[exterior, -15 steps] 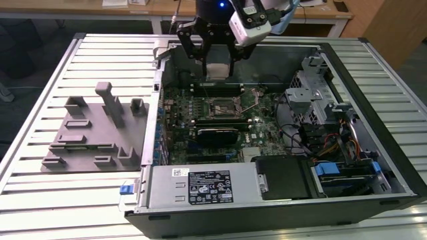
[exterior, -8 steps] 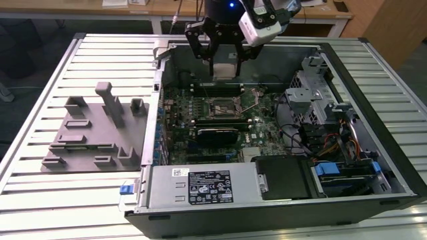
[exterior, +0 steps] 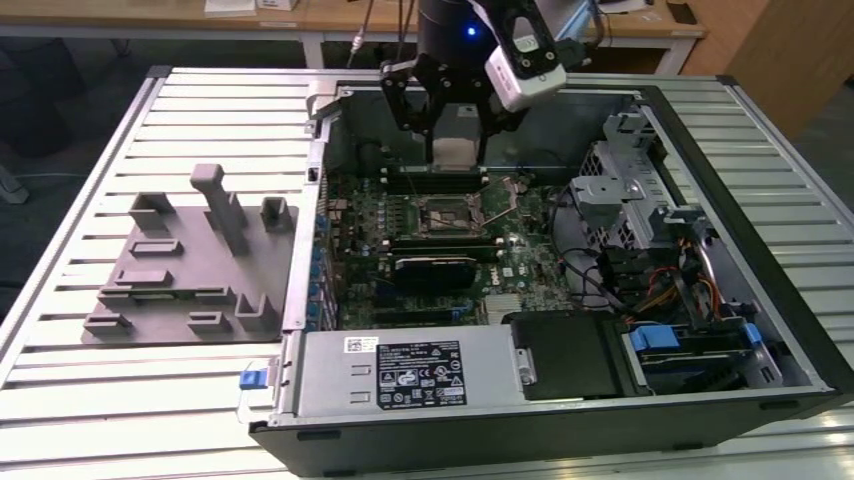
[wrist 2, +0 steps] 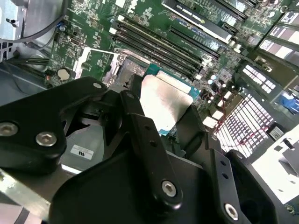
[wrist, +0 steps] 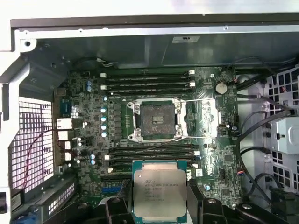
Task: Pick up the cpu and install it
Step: 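Pick up the cpu and move it towards the insertion slot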
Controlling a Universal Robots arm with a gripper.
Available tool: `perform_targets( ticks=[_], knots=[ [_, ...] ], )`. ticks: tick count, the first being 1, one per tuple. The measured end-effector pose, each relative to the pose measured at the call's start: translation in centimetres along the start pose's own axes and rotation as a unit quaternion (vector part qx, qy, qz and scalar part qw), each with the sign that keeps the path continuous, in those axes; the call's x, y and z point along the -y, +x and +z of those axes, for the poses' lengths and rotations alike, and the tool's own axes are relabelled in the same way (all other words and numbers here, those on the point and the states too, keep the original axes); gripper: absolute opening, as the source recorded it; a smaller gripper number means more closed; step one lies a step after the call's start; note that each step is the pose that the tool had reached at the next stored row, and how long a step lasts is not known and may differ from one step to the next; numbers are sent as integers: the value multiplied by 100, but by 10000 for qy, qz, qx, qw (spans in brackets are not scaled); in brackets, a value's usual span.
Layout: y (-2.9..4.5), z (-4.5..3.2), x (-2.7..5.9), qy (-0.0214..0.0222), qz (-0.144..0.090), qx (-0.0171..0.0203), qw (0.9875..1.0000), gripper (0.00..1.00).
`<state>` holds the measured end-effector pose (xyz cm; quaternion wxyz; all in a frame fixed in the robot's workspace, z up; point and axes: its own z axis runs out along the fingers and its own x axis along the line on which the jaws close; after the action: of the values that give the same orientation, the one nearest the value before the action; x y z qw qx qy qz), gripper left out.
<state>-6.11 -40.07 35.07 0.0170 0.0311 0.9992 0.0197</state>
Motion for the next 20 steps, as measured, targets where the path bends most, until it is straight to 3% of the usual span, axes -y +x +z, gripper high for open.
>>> perform_targets(
  ticks=[20],
  knots=[
    [-35,366,-71,3,2,-55,10000,54]
  ],
)
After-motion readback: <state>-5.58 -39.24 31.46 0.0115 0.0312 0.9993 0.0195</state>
